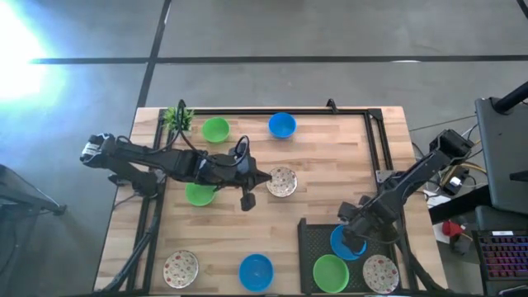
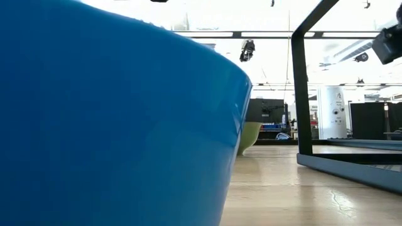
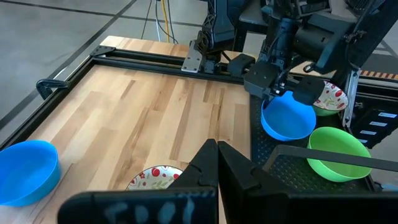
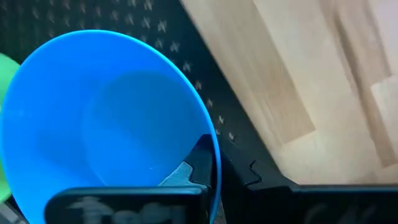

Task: Pick & Place Mini bowls
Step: Put the middle blue bowl on the shelf, then stack the bottom green bowl on top of the green bowl on the shelf

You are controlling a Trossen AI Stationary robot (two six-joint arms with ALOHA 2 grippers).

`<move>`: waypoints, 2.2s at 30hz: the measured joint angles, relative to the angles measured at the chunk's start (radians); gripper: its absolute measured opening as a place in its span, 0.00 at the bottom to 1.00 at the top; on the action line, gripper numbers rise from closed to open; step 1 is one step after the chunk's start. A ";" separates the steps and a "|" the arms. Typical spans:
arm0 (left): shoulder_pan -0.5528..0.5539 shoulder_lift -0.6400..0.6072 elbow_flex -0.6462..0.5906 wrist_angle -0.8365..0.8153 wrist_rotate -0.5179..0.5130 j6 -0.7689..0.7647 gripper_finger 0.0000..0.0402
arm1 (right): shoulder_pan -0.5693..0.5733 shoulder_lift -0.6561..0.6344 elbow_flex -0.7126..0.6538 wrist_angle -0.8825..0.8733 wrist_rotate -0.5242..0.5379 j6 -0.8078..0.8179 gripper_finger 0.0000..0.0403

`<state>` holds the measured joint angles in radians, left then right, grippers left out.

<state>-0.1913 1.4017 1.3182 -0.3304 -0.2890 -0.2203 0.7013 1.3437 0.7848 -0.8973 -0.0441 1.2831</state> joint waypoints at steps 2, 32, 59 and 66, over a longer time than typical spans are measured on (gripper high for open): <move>0.000 0.000 0.000 0.000 0.000 0.000 0.00 | 0.004 0.008 -0.004 -0.004 -0.007 0.000 0.02; 0.000 0.000 0.000 0.000 0.000 0.004 0.00 | 0.003 0.018 -0.004 0.015 -0.018 0.060 0.26; 0.000 -0.085 -0.002 -0.143 -0.026 -0.040 0.00 | 0.003 -0.008 0.395 -0.331 0.191 0.089 0.02; 0.003 -0.088 -0.002 -0.207 -0.031 -0.125 0.00 | 0.003 -0.008 0.420 -0.333 0.230 0.076 0.02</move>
<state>-0.1881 1.3138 1.3167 -0.5375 -0.3198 -0.3455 0.7044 1.3359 1.2047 -1.2307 0.1855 1.3586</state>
